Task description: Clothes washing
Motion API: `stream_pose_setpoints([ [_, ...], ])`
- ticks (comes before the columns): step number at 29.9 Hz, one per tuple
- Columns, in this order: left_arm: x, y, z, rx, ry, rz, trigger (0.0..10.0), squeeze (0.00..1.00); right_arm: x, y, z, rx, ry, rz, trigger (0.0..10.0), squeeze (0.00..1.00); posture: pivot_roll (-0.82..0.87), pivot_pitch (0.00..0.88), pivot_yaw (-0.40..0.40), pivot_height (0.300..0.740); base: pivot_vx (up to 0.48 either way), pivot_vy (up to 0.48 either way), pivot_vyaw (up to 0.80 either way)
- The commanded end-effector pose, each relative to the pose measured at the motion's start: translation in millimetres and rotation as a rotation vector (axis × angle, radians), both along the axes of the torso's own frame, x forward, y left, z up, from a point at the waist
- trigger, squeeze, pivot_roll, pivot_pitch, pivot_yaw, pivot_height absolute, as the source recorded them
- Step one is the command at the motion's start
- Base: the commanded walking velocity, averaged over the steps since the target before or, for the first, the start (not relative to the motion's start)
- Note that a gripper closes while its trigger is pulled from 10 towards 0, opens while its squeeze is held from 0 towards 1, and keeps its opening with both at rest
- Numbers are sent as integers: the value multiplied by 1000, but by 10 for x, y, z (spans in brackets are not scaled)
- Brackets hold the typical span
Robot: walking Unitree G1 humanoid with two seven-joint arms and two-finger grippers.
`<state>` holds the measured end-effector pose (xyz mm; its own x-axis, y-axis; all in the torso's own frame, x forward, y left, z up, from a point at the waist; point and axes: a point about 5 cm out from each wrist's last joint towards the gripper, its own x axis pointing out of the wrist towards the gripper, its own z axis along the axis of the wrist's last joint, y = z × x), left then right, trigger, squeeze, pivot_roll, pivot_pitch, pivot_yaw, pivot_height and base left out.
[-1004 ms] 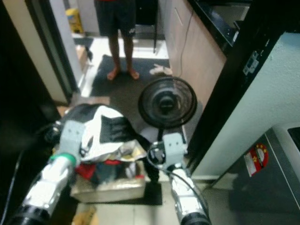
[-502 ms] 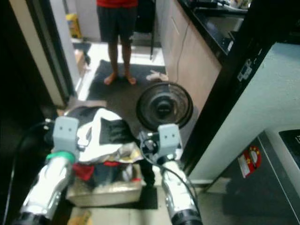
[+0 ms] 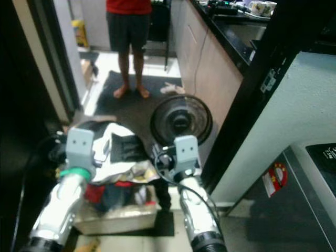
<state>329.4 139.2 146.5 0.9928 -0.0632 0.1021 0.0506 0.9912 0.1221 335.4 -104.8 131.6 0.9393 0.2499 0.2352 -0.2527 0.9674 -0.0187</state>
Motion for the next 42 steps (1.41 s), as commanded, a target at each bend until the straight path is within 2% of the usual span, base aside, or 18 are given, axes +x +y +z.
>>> stream_pose_setpoints([
  [1,-3,-15,-48,-7,19,-9,10000,0,-15,-9,-48,-20,14,-1,10000,0,37,0,-10,740,0,0,0],
  [5,-11,-15,-39,-7,15,-10,10000,0,-14,33,-53,-63,8,12,10000,0,46,0,-12,740,-62,0,136],
  [16,-36,3,-46,-1,18,2,10000,0,-25,51,-81,-46,24,24,10000,0,55,0,-9,740,-331,0,746],
  [42,-24,-24,-32,23,3,-18,10000,0,-43,30,-117,-27,32,10,10000,0,48,0,5,740,19,0,0],
])
